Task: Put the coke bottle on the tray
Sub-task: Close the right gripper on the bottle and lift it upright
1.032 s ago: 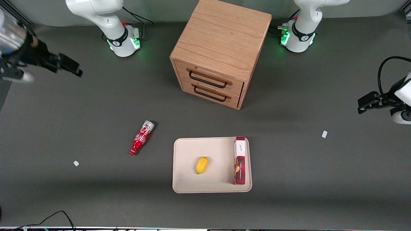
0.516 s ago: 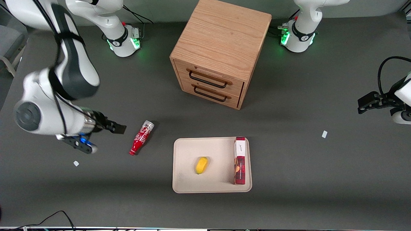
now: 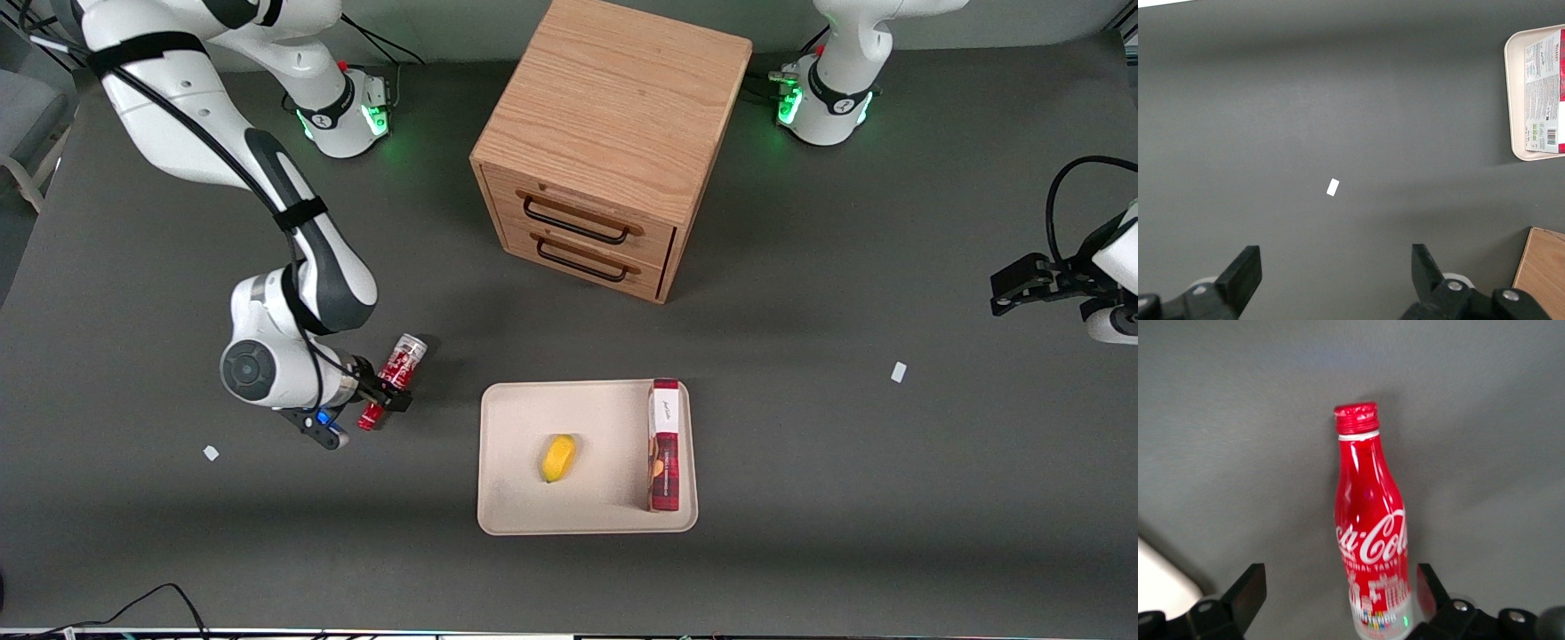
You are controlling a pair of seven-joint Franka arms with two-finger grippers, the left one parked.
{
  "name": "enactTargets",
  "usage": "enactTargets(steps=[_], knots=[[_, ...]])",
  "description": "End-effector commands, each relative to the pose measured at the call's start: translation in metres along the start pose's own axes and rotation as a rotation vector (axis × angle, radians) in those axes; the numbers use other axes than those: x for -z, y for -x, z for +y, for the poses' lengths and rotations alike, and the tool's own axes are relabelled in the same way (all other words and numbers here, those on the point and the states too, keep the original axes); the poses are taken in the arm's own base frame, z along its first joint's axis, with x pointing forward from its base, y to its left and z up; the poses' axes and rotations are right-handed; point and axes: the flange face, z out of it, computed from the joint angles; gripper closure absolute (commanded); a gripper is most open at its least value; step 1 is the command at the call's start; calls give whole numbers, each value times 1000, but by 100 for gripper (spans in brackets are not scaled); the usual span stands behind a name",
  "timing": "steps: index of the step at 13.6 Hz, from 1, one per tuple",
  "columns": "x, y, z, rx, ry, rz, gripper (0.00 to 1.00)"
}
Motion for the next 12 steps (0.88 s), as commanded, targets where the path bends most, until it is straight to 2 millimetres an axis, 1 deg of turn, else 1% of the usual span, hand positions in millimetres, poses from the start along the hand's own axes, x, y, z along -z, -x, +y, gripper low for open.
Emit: enactTargets(steps=[1, 3, 4, 5, 6, 8, 10, 11, 12], knots=[[-21, 9, 7, 1, 36, 33, 0], [-37, 13, 14, 2, 29, 41, 0], [-42, 14, 17, 2, 19, 53, 24], [-43, 15, 16, 7, 17, 54, 81], [-41, 15, 15, 8, 15, 57, 100], [-35, 17, 14, 21, 11, 63, 100], [-18, 17, 11, 35, -3, 79, 100], [-1, 18, 11, 56, -9, 89, 100], [25, 22, 10, 97, -12, 104, 100]])
